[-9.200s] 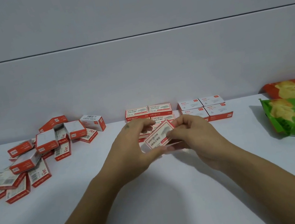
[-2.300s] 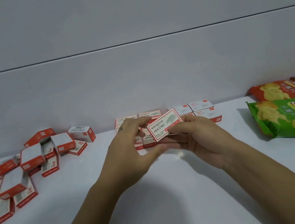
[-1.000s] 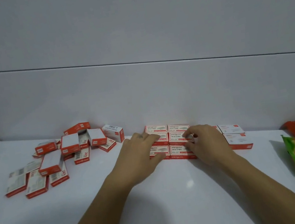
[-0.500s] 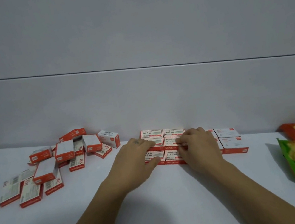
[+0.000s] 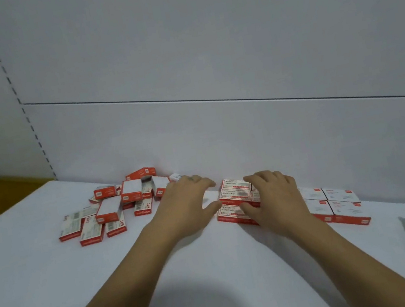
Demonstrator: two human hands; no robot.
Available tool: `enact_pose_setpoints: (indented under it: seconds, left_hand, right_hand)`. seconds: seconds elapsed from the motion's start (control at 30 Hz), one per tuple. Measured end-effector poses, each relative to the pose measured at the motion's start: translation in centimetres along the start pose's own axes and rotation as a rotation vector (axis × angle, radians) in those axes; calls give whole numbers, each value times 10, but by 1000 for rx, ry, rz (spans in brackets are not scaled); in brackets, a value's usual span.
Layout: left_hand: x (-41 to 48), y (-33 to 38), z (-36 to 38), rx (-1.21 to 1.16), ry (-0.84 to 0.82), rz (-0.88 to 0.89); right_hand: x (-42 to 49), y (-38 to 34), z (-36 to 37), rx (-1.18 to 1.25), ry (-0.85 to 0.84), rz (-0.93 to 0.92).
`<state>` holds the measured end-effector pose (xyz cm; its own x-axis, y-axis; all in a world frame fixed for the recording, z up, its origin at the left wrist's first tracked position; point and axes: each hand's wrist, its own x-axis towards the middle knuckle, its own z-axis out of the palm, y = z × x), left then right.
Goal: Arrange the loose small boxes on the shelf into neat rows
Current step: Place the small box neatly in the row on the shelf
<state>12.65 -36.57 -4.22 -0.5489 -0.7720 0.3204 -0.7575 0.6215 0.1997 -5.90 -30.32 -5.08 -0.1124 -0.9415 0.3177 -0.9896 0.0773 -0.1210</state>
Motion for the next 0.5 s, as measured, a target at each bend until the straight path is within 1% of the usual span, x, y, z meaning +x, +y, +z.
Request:
enact_pose_setpoints:
  seconds: [0.17, 0.27, 0.37, 0.5]
  left_hand:
    - [-28, -39, -21, 69, 54, -107]
    - [-47, -62, -36, 129, 91, -204]
    - [-67, -86, -50, 162, 77, -312]
    - [-93, -113, -63, 173, 56, -425]
  right_hand:
    - [20, -35, -10, 48, -7, -134]
    - [30, -63, -11, 78, -5, -198]
    - [39, -98, -7, 94, -20, -260]
    - [44, -143, 6, 139, -90, -315]
